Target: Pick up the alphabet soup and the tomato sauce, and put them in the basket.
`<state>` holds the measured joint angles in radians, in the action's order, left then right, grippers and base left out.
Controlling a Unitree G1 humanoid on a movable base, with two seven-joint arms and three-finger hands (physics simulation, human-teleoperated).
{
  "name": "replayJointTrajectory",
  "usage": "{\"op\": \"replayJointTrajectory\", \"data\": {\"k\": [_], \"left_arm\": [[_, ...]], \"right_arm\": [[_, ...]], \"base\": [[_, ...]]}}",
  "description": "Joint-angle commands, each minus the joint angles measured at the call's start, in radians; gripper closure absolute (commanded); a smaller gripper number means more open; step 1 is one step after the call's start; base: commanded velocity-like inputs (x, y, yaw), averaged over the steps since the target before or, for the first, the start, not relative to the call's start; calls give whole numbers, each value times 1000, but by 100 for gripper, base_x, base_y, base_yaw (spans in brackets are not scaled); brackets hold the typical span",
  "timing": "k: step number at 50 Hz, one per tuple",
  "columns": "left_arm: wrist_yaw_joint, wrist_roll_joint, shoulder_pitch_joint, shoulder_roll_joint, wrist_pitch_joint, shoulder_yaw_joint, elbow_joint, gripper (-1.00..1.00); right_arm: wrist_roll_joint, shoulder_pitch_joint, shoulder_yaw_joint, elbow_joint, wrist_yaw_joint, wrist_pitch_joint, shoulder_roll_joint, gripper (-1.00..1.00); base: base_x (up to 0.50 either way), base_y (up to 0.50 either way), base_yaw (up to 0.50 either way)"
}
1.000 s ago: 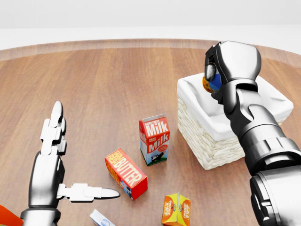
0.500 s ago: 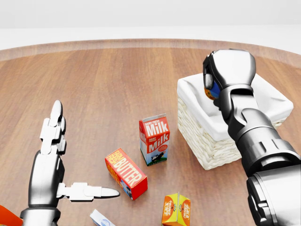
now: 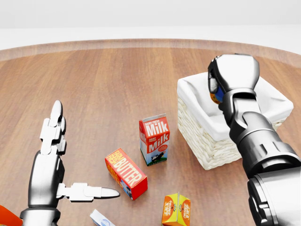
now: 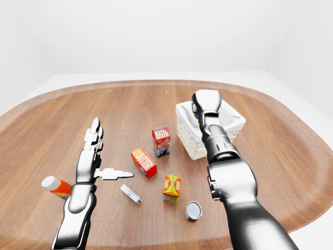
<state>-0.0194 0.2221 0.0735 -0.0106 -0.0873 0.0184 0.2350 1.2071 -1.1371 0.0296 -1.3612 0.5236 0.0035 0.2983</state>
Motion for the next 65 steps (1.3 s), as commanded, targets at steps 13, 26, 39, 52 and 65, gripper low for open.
{"op": "replayJointTrajectory", "data": {"k": [13,26,39,52,65], "left_arm": [[1,3,0,-1,0,-1,2,-100],[1,2,0,0,0,-1,2,-100],[1,2,0,0,0,-1,2,-100],[1,2,0,-1,0,-1,2,-100],[0,3,0,0,0,-1,2,-100]], "right_arm": [[-7,-14,0,12,0,16,2,-100],[-7,-19,0,12,0,17,3,-100],[-67,-34,-27,19,0,-24,11,-100],[-159,-40,-45,25,0,-57,9,-100],[-373,-18,-92,34,0,-91,3,-100]], "base": [[0,0,0],[0,0,0],[0,0,0],[0,0,0],[0,0,0]]}}
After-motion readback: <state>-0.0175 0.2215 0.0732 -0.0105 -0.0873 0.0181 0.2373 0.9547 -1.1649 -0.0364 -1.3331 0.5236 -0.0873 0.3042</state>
